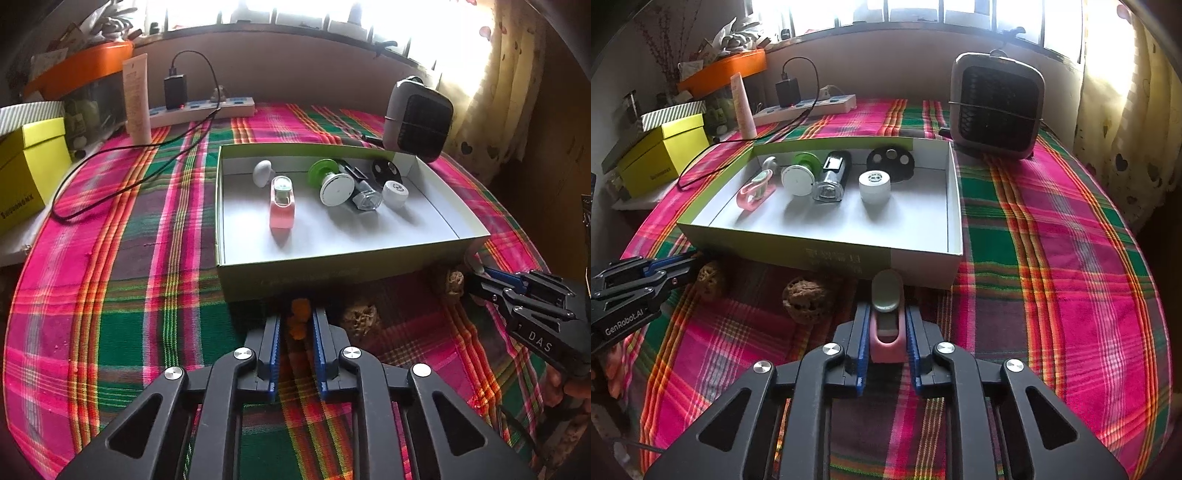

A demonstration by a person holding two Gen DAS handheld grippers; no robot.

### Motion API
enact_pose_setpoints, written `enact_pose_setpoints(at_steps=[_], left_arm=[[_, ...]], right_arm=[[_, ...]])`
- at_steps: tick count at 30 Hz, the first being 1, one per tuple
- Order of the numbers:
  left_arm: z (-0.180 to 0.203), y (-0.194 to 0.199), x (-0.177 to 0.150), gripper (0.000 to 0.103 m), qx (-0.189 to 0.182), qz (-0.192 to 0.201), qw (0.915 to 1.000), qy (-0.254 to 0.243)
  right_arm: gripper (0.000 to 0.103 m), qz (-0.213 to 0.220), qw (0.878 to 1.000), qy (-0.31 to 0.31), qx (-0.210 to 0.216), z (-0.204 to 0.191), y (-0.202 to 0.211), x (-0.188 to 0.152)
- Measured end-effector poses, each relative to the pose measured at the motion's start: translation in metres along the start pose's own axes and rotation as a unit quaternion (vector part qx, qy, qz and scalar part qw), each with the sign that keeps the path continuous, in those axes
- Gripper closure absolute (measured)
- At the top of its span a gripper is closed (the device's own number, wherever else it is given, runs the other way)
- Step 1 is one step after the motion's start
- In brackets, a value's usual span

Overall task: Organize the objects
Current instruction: 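Grasp the orange earplugs with left gripper while right grasps the second pink-and-white holder, then carry the earplugs with left gripper into the box while right carries the pink holder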

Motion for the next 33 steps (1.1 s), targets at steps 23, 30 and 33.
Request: enact_pose_setpoints(at_steps=[23, 30, 33], left_arm=[[0.004, 0.025, 0.015, 0.089, -0.006, 0.035, 0.9994, 0.005], [0.006, 0.029, 0.025, 0.089, -0.006, 0.047, 0.9989, 0.001], [0.007, 0.029, 0.030, 0.089, -0.005, 0.050, 0.9987, -0.001]], right_arm=[[0.085, 0.042, 0.999, 0.005, 0.008, -0.006, 0.025, 0.018], [0.084, 0.057, 0.998, 0.008, 0.012, -0.010, 0.029, 0.031], [0.085, 0.059, 0.998, 0.011, 0.014, -0.013, 0.029, 0.035]])
Point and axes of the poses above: each gripper's, at about its wrist camera, not at the fingertips, and y roughly against the way its jaws point, z to its right, x to its top, the point moved 7 cm from there along -y, roughly the way its jaws point, and after that the axes turned 3 degrees about z, right-handed, at the moved point
